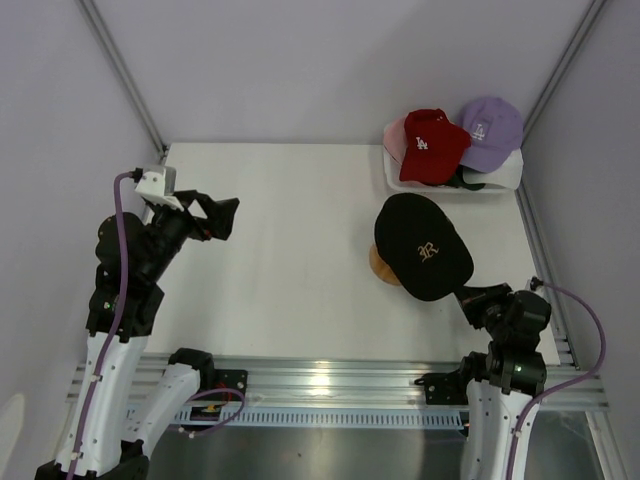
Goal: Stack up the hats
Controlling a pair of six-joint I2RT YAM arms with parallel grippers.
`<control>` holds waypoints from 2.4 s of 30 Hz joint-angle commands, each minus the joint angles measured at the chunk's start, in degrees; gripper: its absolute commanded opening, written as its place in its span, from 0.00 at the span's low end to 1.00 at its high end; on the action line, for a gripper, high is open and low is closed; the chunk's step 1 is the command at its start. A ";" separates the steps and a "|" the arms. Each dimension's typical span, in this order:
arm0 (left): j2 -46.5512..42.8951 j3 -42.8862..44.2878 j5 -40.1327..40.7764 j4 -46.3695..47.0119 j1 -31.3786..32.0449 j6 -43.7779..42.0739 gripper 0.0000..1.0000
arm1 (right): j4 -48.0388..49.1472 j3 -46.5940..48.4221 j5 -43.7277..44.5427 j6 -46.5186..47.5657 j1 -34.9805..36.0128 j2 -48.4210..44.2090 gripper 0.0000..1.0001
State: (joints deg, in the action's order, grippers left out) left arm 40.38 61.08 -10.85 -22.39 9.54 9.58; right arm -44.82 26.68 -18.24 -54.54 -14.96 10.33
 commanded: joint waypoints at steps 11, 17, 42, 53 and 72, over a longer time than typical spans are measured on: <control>-0.04 0.88 -0.31 1.04 -0.40 0.44 0.99 | 3.86 -11.21 -4.43 -2.32 -0.42 8.83 0.07; -0.30 0.88 -0.49 1.04 -0.40 0.44 1.00 | -0.53 0.72 -2.68 4.16 -0.42 10.15 0.63; 19.37 8.35 -22.11 -2.13 8.38 3.86 1.00 | 50.89 45.20 -7.51 15.60 3.61 75.35 0.79; 46.08 20.99 -13.26 12.54 19.73 19.67 1.00 | 48.87 60.06 -10.14 17.71 5.12 94.52 0.77; 75.37 49.49 -6.64 0.77 28.51 7.39 0.65 | 44.99 59.29 -7.51 20.18 6.79 95.76 0.75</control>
State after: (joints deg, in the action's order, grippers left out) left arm 116.49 110.24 -18.11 -20.75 36.03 21.26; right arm 1.96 85.84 -26.81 -35.99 -8.71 107.37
